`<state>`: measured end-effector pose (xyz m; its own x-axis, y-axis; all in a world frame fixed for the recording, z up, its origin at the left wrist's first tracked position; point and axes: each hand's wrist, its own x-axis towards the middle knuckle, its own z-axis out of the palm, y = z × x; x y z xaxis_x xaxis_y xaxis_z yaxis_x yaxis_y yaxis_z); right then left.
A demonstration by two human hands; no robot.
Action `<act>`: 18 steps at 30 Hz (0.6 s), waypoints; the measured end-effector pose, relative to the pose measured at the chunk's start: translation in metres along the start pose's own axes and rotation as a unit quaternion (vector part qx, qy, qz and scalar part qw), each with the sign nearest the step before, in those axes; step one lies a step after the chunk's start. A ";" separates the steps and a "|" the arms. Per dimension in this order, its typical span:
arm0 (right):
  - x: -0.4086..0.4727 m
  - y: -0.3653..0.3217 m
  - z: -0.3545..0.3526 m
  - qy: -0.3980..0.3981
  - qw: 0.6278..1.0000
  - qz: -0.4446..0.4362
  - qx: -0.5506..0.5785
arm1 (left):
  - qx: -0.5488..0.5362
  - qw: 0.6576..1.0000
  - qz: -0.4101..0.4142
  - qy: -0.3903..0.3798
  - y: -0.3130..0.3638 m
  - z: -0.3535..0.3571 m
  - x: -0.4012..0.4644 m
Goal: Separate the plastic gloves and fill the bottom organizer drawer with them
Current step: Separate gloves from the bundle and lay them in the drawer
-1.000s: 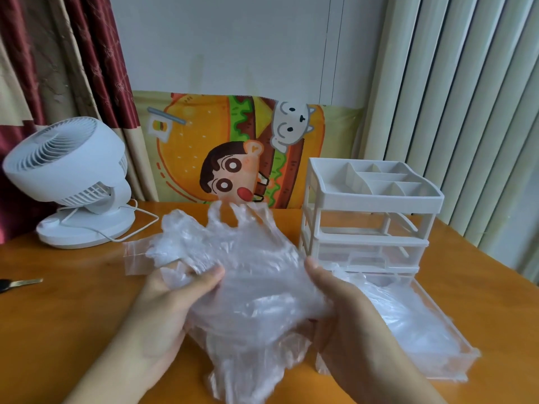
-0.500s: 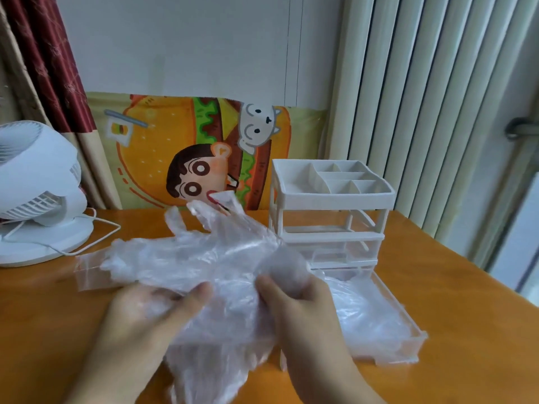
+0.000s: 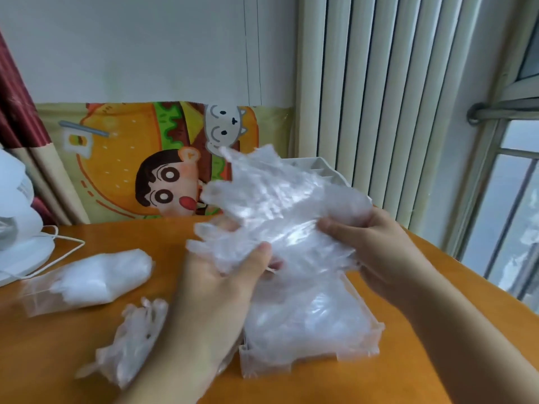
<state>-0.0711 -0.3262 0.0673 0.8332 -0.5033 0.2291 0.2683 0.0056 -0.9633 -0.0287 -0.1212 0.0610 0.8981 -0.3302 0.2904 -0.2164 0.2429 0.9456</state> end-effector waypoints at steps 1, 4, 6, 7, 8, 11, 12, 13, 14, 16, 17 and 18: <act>0.004 0.004 -0.013 -0.005 1.000 0.019 -0.020 | 0.016 0.999 -0.028 -0.026 -0.005 0.007 -0.001; 0.010 0.026 -0.039 -0.028 0.984 0.071 -0.158 | 0.050 0.986 -0.156 -0.028 -0.026 0.008 -0.004; 0.010 0.041 -0.042 -0.043 0.965 0.097 -0.241 | 0.118 0.981 -0.145 0.052 -0.037 0.000 -0.009; 0.010 0.047 -0.044 -0.053 0.958 0.100 -0.263 | 0.188 0.974 -0.087 0.094 -0.041 -0.004 -0.015; 0.010 0.051 -0.043 -0.064 0.952 0.099 -0.282 | 0.269 0.953 -0.004 0.138 -0.042 -0.007 -0.020; 0.012 0.058 -0.039 -0.082 0.936 0.086 -0.331 | 0.351 0.897 0.236 0.126 -0.023 0.003 -0.037; 0.013 0.059 -0.038 -0.084 0.933 0.081 -0.340 | 0.384 0.874 0.288 0.074 -0.019 0.012 -0.036; 0.013 0.060 -0.036 -0.085 0.930 0.075 -0.349 | 0.434 0.844 0.314 0.006 -0.017 0.022 -0.031; 0.012 0.060 -0.036 -0.085 0.927 0.069 -0.360 | 0.473 0.821 0.311 -0.069 -0.015 0.032 -0.022; 0.010 0.059 -0.036 -0.086 0.919 0.056 -0.381 | 0.542 0.795 0.209 -0.177 -0.022 0.049 0.001; 0.010 0.060 -0.037 -0.087 0.916 0.051 -0.389 | 0.582 0.775 0.153 -0.194 -0.031 0.052 0.014; 0.010 0.060 -0.038 -0.087 0.913 0.046 -0.395 | 0.624 0.747 0.091 -0.210 -0.040 0.055 0.026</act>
<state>-0.0653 -0.3641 0.0067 0.9177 -0.3859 0.0945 -0.1819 -0.6195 -0.7636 -0.0179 -0.1891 0.0391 0.6675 -0.7166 0.2025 -0.7443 -0.6345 0.2083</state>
